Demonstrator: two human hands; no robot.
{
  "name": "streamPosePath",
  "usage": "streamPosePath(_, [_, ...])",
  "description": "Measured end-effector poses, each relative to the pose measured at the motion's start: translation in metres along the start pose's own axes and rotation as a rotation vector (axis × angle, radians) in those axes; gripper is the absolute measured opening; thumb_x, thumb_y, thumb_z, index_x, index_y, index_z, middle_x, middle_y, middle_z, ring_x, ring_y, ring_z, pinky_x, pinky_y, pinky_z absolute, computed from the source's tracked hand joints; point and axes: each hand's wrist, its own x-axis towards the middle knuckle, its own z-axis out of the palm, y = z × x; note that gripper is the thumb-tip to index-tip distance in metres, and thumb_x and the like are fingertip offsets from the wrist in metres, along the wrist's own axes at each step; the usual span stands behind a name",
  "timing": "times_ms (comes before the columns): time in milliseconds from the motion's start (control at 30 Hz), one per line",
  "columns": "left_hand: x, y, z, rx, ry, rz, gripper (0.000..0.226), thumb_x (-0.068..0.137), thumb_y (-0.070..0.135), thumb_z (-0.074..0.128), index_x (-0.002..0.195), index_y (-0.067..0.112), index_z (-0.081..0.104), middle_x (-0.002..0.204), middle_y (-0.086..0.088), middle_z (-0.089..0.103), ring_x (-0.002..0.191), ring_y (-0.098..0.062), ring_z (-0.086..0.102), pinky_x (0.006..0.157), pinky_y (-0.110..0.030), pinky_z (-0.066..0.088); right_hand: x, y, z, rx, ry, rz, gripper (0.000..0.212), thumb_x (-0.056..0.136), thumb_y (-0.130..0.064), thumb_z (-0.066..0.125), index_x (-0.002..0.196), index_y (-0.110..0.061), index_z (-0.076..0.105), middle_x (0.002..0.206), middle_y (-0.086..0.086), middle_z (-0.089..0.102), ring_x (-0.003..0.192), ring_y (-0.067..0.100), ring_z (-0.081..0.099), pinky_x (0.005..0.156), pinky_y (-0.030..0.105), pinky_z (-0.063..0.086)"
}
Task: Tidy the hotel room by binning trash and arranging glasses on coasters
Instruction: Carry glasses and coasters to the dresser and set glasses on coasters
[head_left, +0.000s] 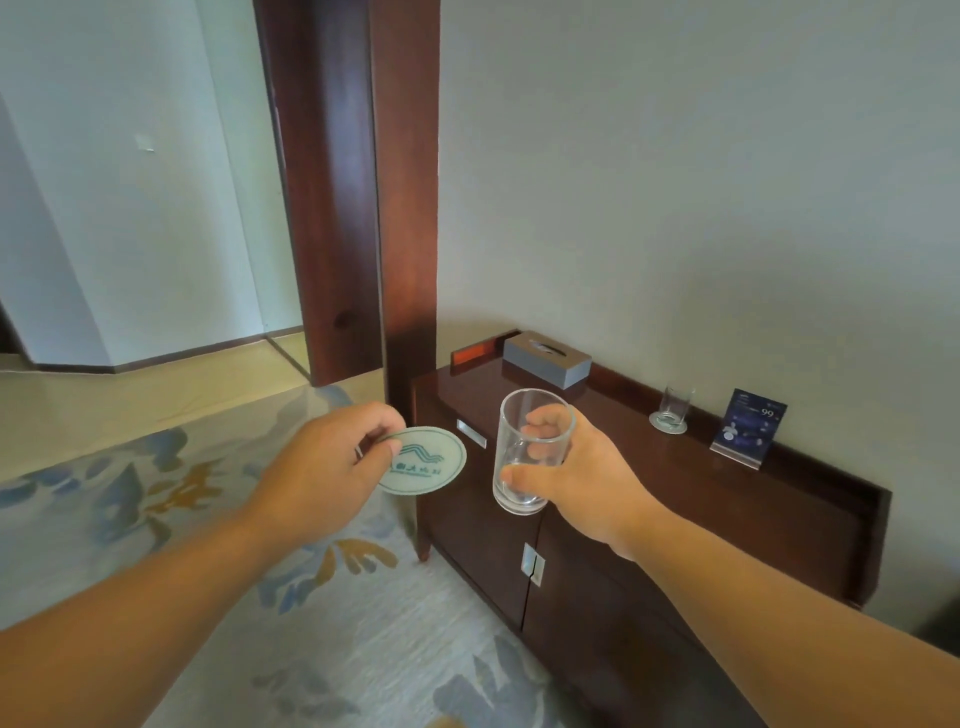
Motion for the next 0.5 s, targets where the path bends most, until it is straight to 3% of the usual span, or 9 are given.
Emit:
streamPosePath(233, [0.081,-0.050,0.052,-0.046,-0.057,0.082,0.010,0.092,0.027,0.058,0.087,0.034,0.055,0.083,0.025,0.064,0.083,0.005,0.061,0.056,-0.024,0.054,0.073,0.035,-0.009,-0.029,0.064,0.065,0.065,0.056,-0.043,0.083,0.112,-0.043,0.050,0.107,-0.020,0.063,0.099,0.005,0.064,0.085,0.026,0.054])
streamPosePath(500, [0.195,-0.104,0.088,-0.158,-0.136,0.248,0.010,0.091,0.025,0.059,0.088,0.033,0.054,0.086,0.023,0.064,0.085,0.003,0.063,0.056,-0.014,0.051,0.155,0.041,-0.011,-0.072,0.243,0.144,0.057,0.064,-0.039,0.083,0.110,-0.047,0.049,0.104,-0.022,0.061,0.094,0.002,0.063,0.073,0.016,0.049])
